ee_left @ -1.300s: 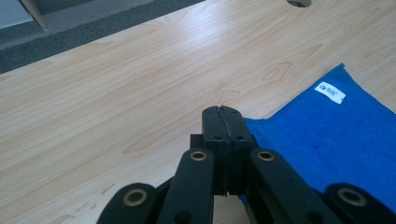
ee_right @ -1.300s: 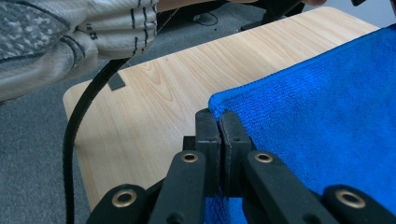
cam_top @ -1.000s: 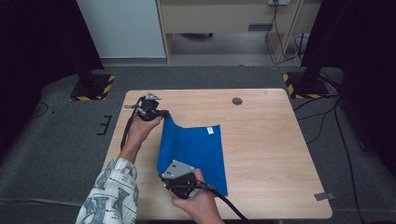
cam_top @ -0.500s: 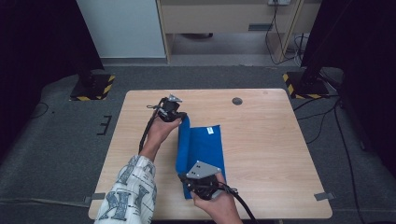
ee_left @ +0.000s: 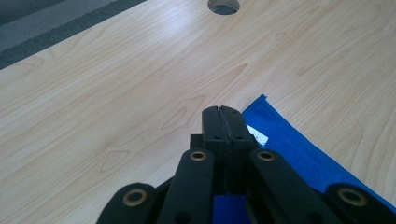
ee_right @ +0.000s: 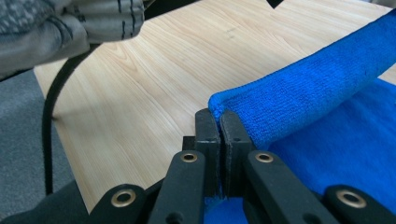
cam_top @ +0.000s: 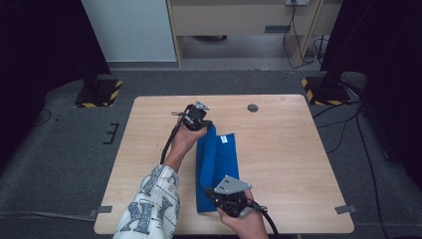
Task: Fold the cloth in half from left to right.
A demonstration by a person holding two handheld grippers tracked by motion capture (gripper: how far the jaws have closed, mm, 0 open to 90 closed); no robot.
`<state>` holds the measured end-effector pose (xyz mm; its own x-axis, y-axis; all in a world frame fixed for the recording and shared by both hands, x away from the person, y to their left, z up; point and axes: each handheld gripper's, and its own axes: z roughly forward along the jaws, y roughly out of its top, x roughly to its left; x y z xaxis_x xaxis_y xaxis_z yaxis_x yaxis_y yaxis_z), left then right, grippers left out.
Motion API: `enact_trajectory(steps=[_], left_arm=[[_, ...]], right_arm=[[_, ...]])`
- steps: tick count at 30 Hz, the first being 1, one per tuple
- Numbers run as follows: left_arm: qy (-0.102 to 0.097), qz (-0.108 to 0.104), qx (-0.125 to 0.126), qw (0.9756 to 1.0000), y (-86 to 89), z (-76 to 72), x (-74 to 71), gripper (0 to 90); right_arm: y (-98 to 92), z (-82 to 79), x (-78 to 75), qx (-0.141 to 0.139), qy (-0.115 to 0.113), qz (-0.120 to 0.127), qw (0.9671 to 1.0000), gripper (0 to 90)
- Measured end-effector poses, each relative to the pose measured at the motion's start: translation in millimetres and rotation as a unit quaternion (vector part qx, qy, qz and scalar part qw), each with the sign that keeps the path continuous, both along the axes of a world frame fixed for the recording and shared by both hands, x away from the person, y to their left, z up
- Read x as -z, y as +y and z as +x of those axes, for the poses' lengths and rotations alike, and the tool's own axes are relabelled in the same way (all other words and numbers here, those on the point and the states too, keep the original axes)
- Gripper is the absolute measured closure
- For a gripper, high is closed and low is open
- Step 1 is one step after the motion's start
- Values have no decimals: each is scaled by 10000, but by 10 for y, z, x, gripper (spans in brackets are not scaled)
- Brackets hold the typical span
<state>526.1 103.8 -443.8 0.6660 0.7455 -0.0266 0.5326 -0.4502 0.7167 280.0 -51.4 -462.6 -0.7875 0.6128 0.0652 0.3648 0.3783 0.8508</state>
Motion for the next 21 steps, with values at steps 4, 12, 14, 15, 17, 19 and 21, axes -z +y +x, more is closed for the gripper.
enact_trajectory(steps=[4, 12, 14, 15, 17, 19, 21], left_arm=[[8, 30, -1, 10000, -61, 8, 47, 897], [45, 44, 31, 10000, -166, 21, 115, 896], [51, 31, 32, 10000, -182, 20, 120, 896], [54, 37, 42, 10000, -188, 20, 120, 896], [61, 53, 50, 10000, -201, 17, 123, 896], [61, 68, 55, 9999, -217, 19, 136, 896], [74, 75, 55, 9999, -229, 23, 149, 895]], right_arm=[[-80, -1, 89, 92, 42, -67, 9999, 880], [-195, 6, 128, 191, 87, -95, 9997, 877], [-215, -1, 146, 204, 107, -106, 9997, 877], [-221, -5, 160, 216, 105, -115, 9996, 877], [-231, -10, 174, 217, 112, -124, 9996, 876], [-244, -9, 189, 233, 121, -138, 9996, 875], [-263, -3, 208, 253, 153, -160, 9994, 874]])
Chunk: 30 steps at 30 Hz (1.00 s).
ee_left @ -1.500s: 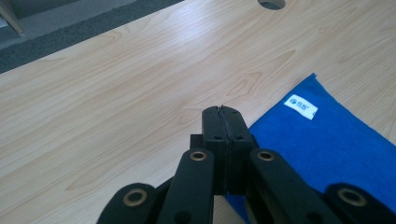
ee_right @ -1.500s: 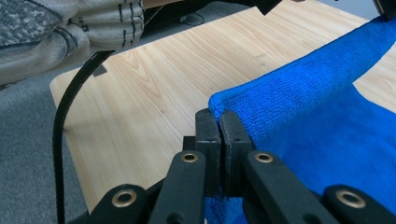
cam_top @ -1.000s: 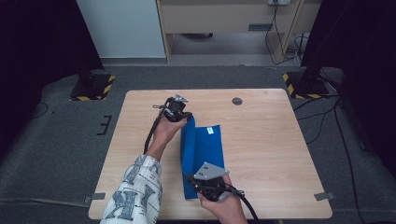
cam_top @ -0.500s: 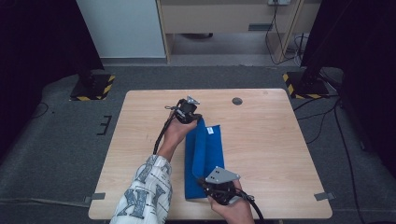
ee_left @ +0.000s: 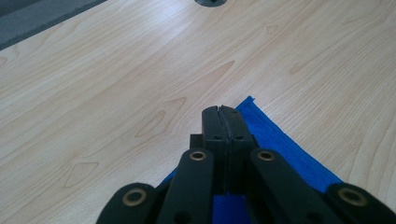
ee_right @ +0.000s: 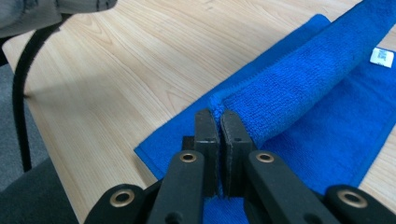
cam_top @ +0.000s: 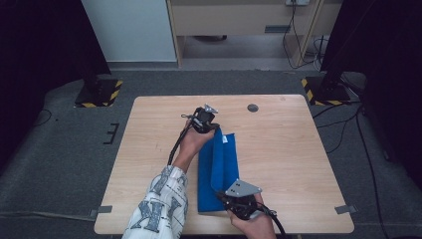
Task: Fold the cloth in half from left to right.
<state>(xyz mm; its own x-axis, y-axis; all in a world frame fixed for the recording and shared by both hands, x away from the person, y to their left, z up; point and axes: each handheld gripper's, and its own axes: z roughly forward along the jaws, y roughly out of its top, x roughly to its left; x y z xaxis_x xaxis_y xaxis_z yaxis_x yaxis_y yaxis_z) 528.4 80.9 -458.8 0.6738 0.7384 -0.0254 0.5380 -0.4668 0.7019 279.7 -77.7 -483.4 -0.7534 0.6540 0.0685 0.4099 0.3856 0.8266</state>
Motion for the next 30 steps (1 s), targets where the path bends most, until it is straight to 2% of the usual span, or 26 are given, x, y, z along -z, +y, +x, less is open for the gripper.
enact_trajectory(steps=[7, 15, 21, 26, 30], left_arm=[[77, -40, 14, 10000, -79, 31, 78, 894], [208, 20, 73, 9998, -157, 52, 180, 893], [287, -107, 33, 9995, -171, 58, 190, 889], [377, -166, 106, 9991, -214, 39, 214, 862], [398, -329, 124, 9986, -250, 22, 206, 832]], right_arm=[[-69, 22, 90, 86, 106, -94, 9999, 869], [-154, 24, 231, 201, 242, -161, 9994, 859], [-203, 24, 257, 282, 278, -163, 9991, 831], [-238, 27, 263, 404, 301, -214, 9985, 769], [-280, 17, 274, 517, 353, -280, 9976, 705]])
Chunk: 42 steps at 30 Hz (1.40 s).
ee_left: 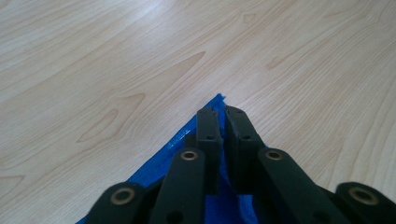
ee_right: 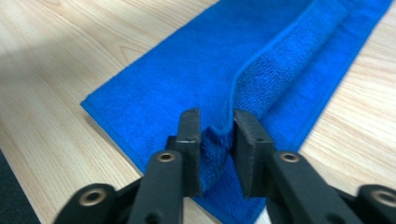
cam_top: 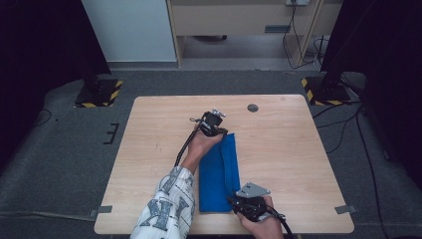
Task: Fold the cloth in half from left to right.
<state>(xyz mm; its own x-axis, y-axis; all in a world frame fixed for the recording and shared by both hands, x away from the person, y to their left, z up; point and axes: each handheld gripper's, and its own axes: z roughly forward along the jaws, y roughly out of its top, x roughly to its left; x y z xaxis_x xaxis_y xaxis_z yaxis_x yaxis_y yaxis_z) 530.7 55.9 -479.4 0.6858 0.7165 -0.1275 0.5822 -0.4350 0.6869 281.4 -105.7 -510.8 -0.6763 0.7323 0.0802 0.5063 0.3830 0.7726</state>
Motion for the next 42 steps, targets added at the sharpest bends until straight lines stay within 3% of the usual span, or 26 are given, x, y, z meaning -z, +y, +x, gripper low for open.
enact_trajectory(steps=[6, 15, 23, 32, 35, 42], left_arm=[[-4, -20, -12, 10000, -11, -13, -11, 775], [-189, -56, 8, 9998, 25, -62, -108, 723], [-371, -76, -29, 9993, 159, -170, -178, 637], [-464, -49, 2, 9989, 381, -380, -226, 460], [-507, -94, -56, 9987, 455, -444, -254, 386], [-476, -180, -124, 9986, 653, -538, -258, 315]], right_arm=[[-59, 8, 10, 172, 146, -6, 9997, 596], [-149, 53, 15, 342, 469, -15, 9983, 436], [-240, 87, -52, 457, 379, -93, 9982, 285], [-240, 290, -137, 371, 279, -144, 9988, 185], [-210, 366, -152, 313, 212, -184, 9991, 162], [-126, 602, -162, 232, 103, -199, 9995, 154]])
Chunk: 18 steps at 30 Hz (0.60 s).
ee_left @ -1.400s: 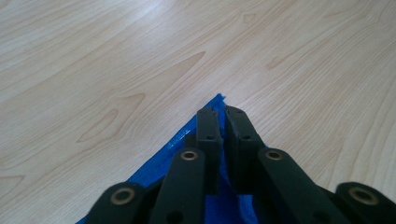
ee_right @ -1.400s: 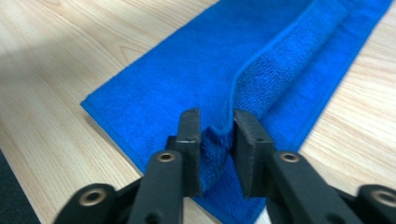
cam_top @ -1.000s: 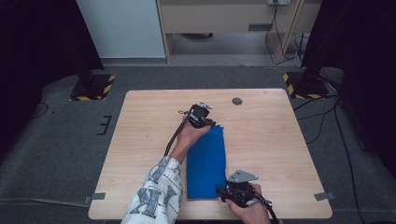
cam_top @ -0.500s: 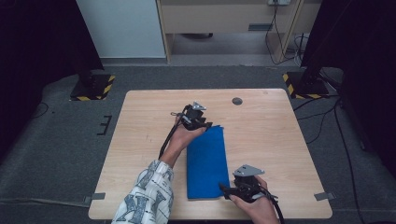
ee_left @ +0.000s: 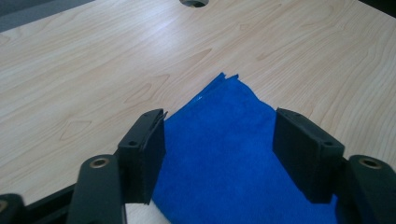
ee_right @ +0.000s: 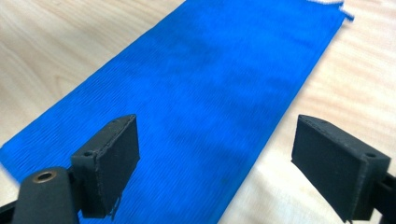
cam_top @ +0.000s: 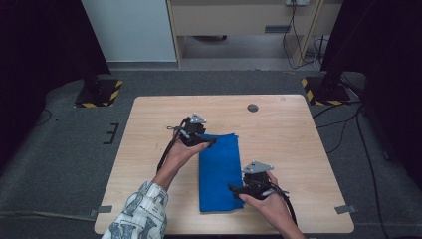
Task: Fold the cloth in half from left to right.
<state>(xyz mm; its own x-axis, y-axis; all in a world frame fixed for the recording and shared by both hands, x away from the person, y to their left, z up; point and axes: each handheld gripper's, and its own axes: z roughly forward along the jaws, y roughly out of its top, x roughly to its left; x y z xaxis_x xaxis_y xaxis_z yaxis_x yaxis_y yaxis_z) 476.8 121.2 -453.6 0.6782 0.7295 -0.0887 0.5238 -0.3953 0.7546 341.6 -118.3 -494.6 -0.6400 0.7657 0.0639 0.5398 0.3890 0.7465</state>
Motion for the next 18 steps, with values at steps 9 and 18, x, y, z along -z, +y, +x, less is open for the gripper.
enact_trajectory(steps=[9, 18], left_arm=[[128, -7, -138, 9998, 226, -14, 71, 172], [149, 18, -164, 9998, 248, 5, 103, 143]], right_arm=[[0, 366, -46, 101, -108, 29, 9999, 169], [3, 756, -148, 210, -184, 127, 9995, 157]])
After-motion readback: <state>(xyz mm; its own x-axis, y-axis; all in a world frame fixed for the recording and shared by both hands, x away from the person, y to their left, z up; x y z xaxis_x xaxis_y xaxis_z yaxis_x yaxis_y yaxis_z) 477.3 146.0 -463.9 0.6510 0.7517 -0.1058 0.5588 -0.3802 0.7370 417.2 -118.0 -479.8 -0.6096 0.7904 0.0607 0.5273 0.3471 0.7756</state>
